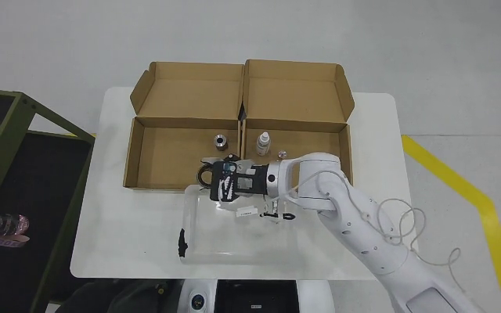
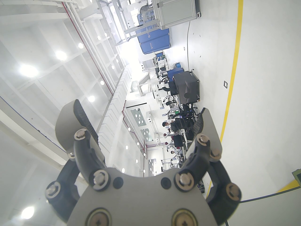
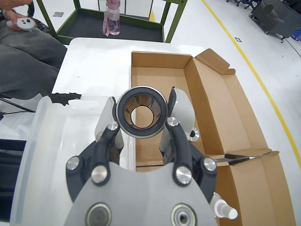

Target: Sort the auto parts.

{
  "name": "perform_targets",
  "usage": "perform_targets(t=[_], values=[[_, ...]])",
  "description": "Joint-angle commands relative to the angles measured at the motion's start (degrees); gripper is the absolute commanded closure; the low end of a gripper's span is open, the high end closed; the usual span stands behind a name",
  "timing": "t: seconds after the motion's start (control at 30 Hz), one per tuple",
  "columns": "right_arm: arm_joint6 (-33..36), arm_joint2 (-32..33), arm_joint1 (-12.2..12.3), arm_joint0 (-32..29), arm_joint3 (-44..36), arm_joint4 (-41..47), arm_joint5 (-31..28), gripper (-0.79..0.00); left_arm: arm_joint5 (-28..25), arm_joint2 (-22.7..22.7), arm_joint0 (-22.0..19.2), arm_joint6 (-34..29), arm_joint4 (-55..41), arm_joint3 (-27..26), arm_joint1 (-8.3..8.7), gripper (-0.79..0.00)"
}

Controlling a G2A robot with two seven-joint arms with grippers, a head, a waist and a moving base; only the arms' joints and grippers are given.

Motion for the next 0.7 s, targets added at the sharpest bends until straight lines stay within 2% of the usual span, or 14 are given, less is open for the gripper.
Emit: perform_targets(t=[0.0,0.67], values=[[-0.1,-0.3,-0.2,0.8,1.0,0.1,0.4,0.0,0.0,0.0,0.0,0.0,0.0,0.0,0.0,-0.785],[0.3,-5.8,-3.0,8.9,13.7,-1.1,4.0,0.0,0.0,0.0,0.0,0.0,0.0,0.0,0.0,-0.785]])
